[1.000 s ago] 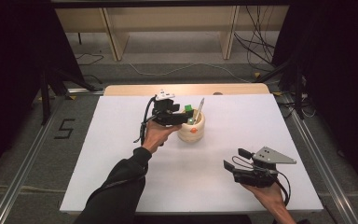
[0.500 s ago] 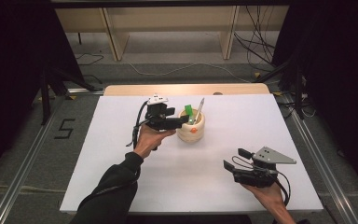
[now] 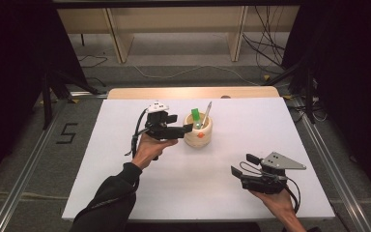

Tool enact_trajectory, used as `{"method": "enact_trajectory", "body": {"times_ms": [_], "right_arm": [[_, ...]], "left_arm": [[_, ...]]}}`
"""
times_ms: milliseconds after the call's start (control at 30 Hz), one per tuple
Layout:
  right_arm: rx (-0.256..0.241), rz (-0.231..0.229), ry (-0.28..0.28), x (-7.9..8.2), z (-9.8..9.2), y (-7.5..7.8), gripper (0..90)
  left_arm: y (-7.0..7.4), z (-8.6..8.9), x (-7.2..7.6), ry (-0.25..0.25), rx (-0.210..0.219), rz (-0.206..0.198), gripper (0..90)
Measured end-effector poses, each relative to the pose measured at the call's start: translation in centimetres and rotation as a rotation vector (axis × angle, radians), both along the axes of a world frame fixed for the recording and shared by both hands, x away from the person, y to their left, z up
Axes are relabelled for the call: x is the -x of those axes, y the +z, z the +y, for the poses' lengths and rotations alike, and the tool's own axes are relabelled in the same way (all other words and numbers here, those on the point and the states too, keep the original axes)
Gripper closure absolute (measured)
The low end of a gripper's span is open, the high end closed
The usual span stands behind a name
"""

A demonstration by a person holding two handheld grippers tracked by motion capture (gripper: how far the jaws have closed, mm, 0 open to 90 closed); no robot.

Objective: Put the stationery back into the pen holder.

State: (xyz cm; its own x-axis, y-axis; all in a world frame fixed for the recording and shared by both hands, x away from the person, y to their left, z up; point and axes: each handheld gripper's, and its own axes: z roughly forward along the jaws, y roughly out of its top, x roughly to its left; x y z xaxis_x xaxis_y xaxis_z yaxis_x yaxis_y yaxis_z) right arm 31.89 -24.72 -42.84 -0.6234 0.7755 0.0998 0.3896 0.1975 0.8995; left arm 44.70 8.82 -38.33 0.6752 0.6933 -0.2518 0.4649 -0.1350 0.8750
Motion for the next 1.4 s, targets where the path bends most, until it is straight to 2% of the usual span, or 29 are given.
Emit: {"method": "enact_trajectory", "body": {"times_ms": [267,467,967,1400], "right_arm": [[-0.001,0.000,0.001,0.0,0.0,0.0,27.2],[-0.002,0.003,0.001,0.0,0.0,0.0,27.2],[-0.003,-0.001,0.002,0.1,0.0,0.1,27.2],[-0.003,-0.004,0.005,0.1,0.0,0.0,27.2]], "left_arm": [[-0.1,0.5,0.9,-0.009,0.012,-0.009,21.7],[-0.4,1.0,1.5,-0.020,0.002,-0.011,20.6],[-0.3,1.5,3.3,-0.047,0.007,-0.028,20.3],[-0.3,2.7,6.0,-0.072,0.025,-0.053,19.7]]}}
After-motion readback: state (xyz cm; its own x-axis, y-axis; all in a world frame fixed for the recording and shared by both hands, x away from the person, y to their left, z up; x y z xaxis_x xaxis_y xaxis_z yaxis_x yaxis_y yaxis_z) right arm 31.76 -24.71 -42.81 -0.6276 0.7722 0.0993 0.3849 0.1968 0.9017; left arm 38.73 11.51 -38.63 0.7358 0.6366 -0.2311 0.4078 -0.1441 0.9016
